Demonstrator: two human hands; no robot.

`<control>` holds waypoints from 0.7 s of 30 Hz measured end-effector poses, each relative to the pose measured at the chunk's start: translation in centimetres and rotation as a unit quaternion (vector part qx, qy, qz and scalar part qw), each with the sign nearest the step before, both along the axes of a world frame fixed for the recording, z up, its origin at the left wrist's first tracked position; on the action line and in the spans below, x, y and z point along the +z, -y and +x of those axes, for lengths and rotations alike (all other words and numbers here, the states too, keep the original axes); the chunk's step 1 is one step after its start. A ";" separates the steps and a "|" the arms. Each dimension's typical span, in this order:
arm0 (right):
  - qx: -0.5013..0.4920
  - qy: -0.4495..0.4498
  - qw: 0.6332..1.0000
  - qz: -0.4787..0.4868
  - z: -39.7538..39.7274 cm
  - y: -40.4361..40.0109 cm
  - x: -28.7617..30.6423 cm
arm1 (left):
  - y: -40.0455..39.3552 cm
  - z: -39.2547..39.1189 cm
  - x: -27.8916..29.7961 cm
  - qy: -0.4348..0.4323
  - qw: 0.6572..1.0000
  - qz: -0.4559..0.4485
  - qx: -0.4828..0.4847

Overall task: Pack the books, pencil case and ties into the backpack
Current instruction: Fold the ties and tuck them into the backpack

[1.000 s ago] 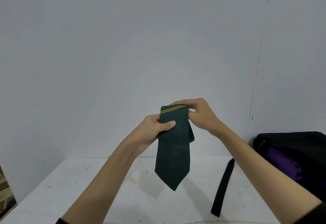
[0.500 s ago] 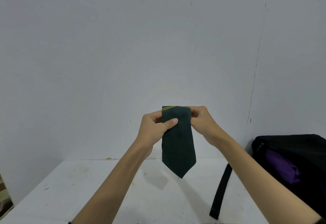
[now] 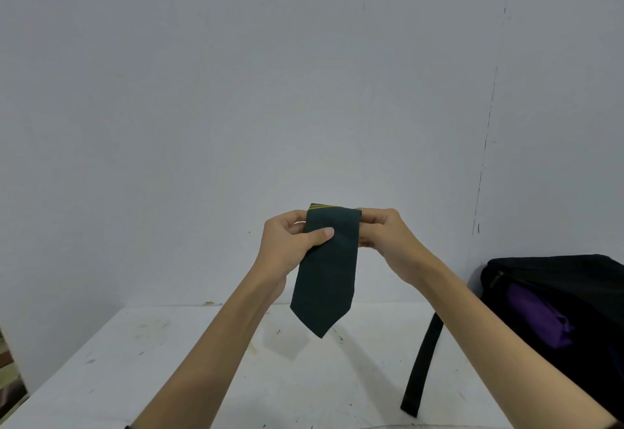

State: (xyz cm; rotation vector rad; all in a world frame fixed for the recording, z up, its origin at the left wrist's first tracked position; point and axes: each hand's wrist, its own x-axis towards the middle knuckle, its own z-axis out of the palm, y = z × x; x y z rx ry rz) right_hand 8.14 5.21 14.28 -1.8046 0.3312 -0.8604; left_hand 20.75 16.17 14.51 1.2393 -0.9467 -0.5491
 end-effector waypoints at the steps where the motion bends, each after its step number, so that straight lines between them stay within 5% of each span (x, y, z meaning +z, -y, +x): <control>1: 0.010 0.002 1.000 0.016 0.0 0.0 -0.1 | 0.0 0.0 0.1 -0.003 1.000 -0.001 -0.001; 5: 0.068 0.036 0.990 0.120 0.0 -0.4 -0.5 | 0.0 -0.1 0.2 -0.028 0.999 -0.014 0.006; 13: 0.011 0.061 0.996 0.065 0.5 -1.6 -0.9 | 0.5 -0.1 -0.3 -0.031 0.999 -0.034 0.020; 21: -0.038 0.084 0.991 0.095 1.1 -1.8 0.7 | 0.8 0.0 -1.6 -0.070 0.991 -0.033 -0.106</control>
